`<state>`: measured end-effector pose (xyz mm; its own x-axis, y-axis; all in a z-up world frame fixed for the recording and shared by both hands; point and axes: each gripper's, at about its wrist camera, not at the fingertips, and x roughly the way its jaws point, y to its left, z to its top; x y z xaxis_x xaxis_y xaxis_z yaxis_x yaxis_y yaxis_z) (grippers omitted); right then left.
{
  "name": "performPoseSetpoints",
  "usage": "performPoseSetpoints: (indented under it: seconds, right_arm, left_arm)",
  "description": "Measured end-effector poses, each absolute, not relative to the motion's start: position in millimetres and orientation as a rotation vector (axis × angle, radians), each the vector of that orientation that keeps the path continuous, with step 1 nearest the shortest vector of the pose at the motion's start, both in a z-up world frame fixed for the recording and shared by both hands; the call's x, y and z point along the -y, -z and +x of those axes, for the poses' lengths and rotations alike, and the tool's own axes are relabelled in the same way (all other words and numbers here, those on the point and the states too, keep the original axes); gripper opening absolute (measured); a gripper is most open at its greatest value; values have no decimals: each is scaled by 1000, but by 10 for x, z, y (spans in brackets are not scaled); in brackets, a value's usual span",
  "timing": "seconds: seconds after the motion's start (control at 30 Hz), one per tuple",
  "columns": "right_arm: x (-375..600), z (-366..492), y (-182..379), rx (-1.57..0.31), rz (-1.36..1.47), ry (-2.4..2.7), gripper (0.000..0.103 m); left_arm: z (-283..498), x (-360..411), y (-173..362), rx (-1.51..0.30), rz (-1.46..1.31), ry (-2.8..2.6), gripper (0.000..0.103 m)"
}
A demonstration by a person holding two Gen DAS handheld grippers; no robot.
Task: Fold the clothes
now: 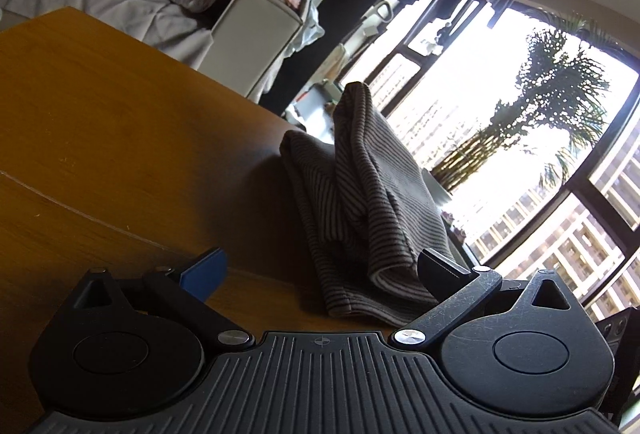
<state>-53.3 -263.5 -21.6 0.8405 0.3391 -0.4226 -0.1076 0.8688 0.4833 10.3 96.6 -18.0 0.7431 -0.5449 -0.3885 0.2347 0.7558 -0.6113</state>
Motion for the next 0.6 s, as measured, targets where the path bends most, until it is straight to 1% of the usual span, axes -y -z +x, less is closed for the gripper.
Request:
performPoseSetpoints:
  seconds: [0.1,0.27,0.4,0.47,0.5,0.6]
  right_arm:
    - [2669,-521,220,-534,480,-244,102]
    - [2748,-661,0,-461,447,-221,102]
    - [2668,-400,-298,-415,216,-201,102]
    - [2594,-85,-338,-427,133,-189,88]
    - [2557,75,-357,-432,92,-183,87]
    - [2554,430,-269,-459,99,-169,87]
  left_arm:
    - [144,-931,178,-605,-553,464,103]
    - [214,-952,32,-651,-499,454,103]
    - [449,-878,-319,-642,-508,535,103]
    - [692,-678,-428,-683,-479,535,103]
    - [811,-572,-427,-707,-461,536,103]
    - [1071,-293,-309,-755,-392,519,103]
